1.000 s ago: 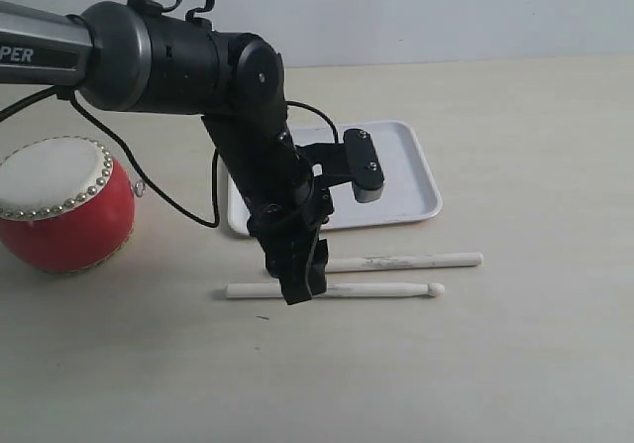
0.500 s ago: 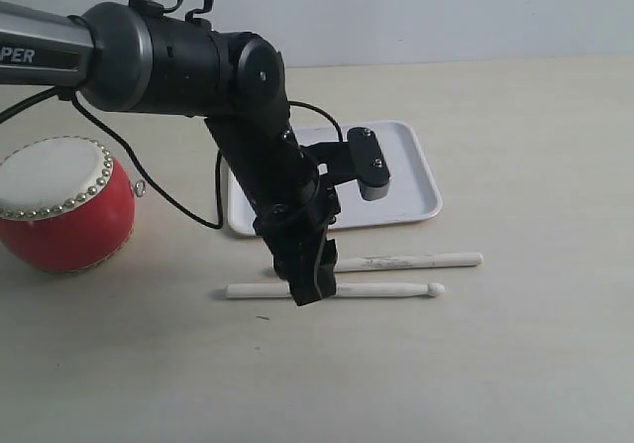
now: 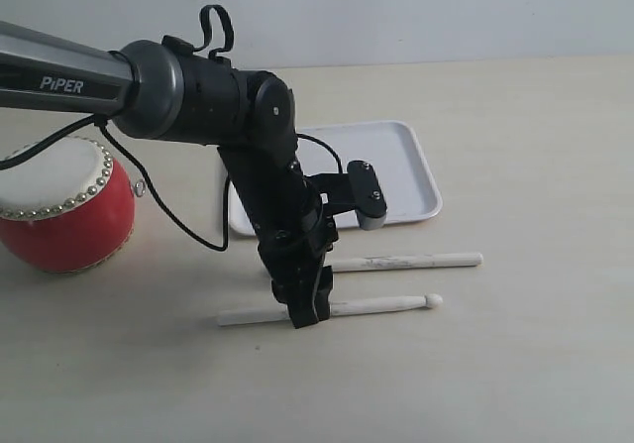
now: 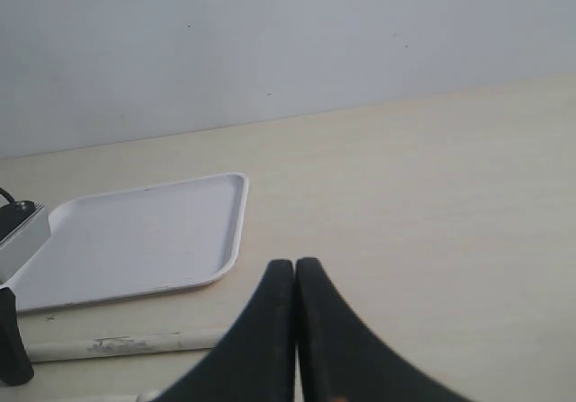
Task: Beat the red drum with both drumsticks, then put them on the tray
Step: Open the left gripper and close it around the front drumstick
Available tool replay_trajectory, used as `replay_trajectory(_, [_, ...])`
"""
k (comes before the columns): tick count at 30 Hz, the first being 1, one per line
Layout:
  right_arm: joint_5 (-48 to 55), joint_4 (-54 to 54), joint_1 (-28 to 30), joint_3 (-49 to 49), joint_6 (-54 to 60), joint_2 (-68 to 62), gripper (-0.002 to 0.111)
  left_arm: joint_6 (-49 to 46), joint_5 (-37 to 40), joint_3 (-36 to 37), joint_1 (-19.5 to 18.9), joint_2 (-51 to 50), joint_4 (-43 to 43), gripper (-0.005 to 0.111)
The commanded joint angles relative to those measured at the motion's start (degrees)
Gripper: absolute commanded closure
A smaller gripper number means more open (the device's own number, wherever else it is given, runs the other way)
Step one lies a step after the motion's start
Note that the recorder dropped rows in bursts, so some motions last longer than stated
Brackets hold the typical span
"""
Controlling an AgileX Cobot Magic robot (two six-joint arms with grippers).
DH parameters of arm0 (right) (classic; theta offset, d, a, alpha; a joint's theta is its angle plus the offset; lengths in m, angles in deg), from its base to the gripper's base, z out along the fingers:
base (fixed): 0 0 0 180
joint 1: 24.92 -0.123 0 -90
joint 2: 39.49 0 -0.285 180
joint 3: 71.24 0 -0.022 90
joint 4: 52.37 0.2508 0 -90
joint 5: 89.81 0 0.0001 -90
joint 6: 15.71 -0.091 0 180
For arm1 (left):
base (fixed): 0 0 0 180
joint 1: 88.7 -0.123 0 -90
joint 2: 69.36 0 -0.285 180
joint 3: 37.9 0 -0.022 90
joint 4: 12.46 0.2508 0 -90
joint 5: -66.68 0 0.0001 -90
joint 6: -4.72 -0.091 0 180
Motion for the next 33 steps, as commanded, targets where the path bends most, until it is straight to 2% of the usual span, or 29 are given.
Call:
replay_trajectory(1, [-0.43, -0.17, 0.34, 0.26, 0.12, 0.31, 0.108, -0.18, -0.77, 0.19, 0.16, -0.05, 0.13, 0.062])
replay_trajectory(23, [-0.43, -0.17, 0.34, 0.26, 0.12, 0.31, 0.108, 4.60, 0.67, 0.19, 0.16, -0.05, -0.52, 0.062])
replay_trajectory(33, [-0.43, -0.17, 0.34, 0.26, 0.12, 0.31, 0.108, 4.60, 0.57, 0.19, 3.99, -0.05, 3.23, 0.062])
